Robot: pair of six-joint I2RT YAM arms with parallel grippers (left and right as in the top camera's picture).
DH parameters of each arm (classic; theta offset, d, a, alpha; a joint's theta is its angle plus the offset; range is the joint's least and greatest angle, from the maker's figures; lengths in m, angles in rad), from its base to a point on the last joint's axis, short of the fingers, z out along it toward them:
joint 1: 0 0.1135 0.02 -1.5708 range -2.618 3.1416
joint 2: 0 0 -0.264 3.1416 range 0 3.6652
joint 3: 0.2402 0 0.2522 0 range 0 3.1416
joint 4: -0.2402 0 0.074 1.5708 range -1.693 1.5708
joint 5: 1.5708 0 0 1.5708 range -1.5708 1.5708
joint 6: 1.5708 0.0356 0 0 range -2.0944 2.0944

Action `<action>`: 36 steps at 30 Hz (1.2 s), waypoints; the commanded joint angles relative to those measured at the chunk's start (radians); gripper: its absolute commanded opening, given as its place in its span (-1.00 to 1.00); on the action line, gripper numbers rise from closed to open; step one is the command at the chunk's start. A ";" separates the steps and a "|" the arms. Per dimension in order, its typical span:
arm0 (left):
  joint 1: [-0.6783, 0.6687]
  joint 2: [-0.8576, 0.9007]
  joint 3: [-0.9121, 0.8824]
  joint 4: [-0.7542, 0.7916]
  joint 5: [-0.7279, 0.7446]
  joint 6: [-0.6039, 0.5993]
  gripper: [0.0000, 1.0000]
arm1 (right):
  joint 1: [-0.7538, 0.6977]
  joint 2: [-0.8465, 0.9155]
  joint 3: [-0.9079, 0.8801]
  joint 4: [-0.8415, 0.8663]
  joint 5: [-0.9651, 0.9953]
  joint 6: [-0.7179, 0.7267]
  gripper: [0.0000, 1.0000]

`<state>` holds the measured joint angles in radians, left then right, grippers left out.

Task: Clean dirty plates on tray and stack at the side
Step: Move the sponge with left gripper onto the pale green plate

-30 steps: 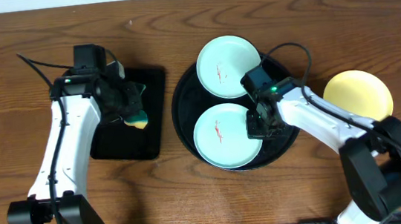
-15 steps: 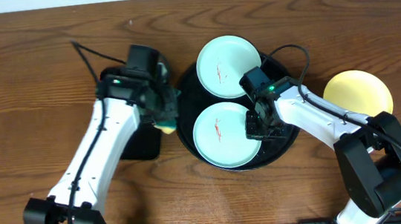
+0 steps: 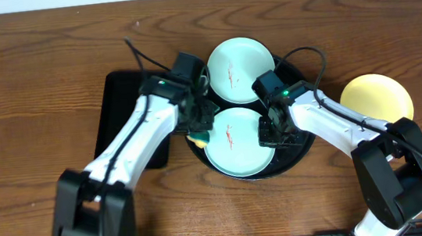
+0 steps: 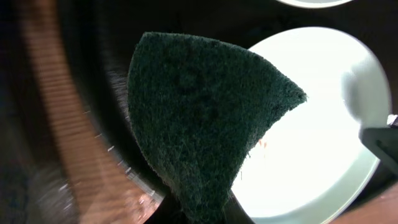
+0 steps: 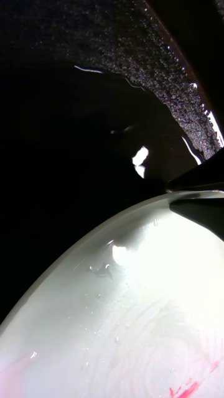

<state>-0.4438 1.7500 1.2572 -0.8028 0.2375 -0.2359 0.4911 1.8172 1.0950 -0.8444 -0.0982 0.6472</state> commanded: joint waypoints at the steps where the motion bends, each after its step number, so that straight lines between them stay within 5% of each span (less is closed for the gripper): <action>1: -0.018 0.052 -0.003 0.015 0.024 -0.045 -0.85 | 0.012 0.018 0.003 -0.010 0.003 0.006 -0.98; 7: -0.021 0.121 -0.003 0.024 0.085 -0.145 -0.85 | 0.012 0.018 0.003 -0.008 0.003 0.002 -0.98; 27: -0.119 0.219 -0.003 0.076 0.518 -0.068 -0.85 | 0.012 0.018 0.003 -0.009 0.004 -0.006 -0.98; 32: -0.109 0.219 -0.003 0.071 0.468 -0.038 -0.85 | 0.012 0.018 0.003 -0.009 0.003 -0.009 -0.98; 36: -0.096 0.219 -0.003 0.034 0.163 -0.057 -0.85 | 0.012 0.018 0.003 -0.010 0.004 -0.009 -0.98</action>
<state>-0.5564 1.9617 1.2572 -0.7471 0.6338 -0.3038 0.4911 1.8187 1.0985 -0.8478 -0.0830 0.6464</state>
